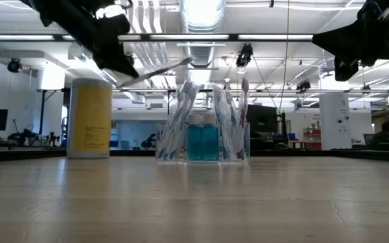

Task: Pick & Place toothbrushing station
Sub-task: Put the purple toothbrush into the left section of the transparent organizer

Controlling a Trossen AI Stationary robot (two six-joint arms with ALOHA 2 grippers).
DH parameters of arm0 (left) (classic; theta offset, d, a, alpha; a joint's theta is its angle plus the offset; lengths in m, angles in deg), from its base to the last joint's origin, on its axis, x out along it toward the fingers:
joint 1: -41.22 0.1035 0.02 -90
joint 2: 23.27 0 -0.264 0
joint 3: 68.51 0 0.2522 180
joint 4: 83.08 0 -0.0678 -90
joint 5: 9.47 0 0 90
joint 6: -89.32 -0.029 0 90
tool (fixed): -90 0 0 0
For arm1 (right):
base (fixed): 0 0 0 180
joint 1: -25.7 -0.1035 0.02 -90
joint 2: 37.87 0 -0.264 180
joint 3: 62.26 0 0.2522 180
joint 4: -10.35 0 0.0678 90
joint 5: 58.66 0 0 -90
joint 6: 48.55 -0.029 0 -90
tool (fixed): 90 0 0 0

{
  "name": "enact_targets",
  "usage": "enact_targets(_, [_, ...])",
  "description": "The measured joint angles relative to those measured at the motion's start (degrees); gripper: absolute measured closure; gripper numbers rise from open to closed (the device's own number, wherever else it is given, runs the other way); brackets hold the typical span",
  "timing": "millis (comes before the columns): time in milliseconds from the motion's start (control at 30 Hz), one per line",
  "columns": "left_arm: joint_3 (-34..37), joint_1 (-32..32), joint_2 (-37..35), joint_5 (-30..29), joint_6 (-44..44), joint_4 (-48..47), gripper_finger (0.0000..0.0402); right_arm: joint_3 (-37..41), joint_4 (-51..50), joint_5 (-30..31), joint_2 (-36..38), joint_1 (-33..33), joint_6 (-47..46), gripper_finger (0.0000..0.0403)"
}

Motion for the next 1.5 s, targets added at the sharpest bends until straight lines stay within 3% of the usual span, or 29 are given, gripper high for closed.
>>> enact_targets(367, [0.4,-7.9,-16.5,0.0,3.9,4.7,0.0401,0.0,4.0,0.0,-0.2,0.0,-0.5,0.0394])
enact_targets(533, [7.1,-13.4,-22.4,0.7,5.7,15.1,0.0401,0.0,8.6,0.0,-4.8,0.0,-4.3,0.0392])
enact_targets(667, [16.0,-16.9,-25.2,1.0,8.1,27.0,0.0401,-1.9,14.4,0.0,-12.5,0.0,-4.7,0.0372])
enact_targets(800, [26.1,-19.6,-25.3,1.0,10.8,41.6,0.0401,-9.0,15.2,0.0,-23.1,0.0,-3.8,0.0334])
enact_targets(900, [32.9,-20.8,-24.1,1.0,12.9,53.6,0.0401,-16.5,16.1,-1.6,-32.0,0.0,1.8,0.0297])
enact_targets(1033, [39.3,-22.6,-22.2,0.8,14.4,65.4,0.0401,-24.5,25.2,-7.4,-43.2,0.0,11.7,0.0249])
enact_targets(1167, [41.4,-24.9,-20.9,0.8,14.8,68.3,0.0401,-30.8,33.4,-7.3,-53.8,0.6,15.3,0.0213])
enact_targets(1500, [39.0,-28.2,-17.7,0.0,13.6,67.9,0.0401,-47.9,35.1,-6.0,-73.5,6.1,9.5,0.0161])
